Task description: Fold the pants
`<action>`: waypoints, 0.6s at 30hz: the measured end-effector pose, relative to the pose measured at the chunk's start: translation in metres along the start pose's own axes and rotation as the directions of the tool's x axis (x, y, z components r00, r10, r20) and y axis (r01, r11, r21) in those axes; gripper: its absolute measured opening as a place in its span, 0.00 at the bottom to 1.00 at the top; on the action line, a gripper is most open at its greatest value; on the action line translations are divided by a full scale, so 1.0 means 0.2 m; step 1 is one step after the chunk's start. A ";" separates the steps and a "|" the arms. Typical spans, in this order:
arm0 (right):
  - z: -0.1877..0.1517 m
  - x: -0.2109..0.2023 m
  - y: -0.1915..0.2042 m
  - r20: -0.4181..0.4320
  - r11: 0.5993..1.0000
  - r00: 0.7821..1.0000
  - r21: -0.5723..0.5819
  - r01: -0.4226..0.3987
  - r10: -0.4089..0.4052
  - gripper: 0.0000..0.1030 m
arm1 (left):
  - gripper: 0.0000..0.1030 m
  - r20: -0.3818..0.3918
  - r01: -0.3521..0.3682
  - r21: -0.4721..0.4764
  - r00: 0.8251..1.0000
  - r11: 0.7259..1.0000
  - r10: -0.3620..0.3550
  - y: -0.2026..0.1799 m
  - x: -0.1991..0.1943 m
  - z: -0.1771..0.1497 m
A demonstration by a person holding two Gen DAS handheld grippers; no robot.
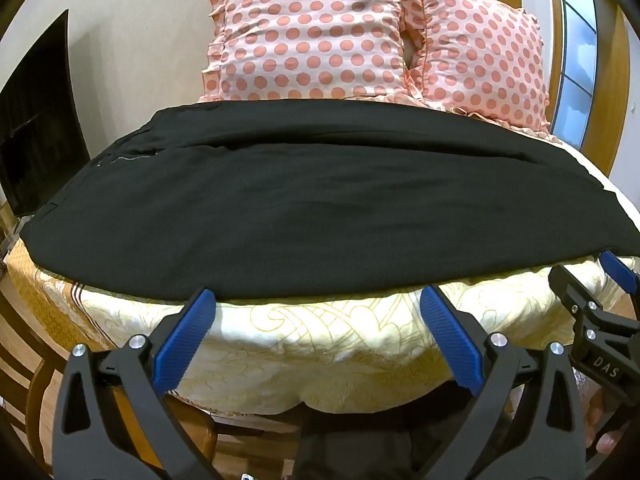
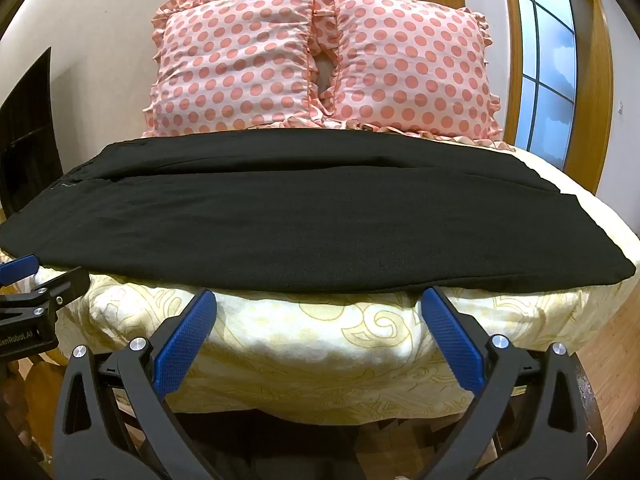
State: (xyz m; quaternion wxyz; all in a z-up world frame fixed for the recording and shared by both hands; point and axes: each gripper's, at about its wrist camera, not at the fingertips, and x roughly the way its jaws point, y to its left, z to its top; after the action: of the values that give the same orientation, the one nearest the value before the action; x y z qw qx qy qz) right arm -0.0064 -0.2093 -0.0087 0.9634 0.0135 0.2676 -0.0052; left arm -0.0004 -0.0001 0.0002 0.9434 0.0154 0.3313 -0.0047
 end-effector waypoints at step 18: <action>0.00 0.00 0.00 0.002 1.000 1.000 0.000 -0.001 0.001 0.99 | 0.98 0.000 0.001 -0.001 1.000 1.000 -0.001 0.00 0.00 0.00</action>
State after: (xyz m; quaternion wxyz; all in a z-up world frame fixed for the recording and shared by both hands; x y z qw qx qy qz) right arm -0.0067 -0.2097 -0.0089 0.9636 0.0137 0.2668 -0.0050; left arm -0.0004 -0.0002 0.0002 0.9434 0.0149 0.3313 -0.0050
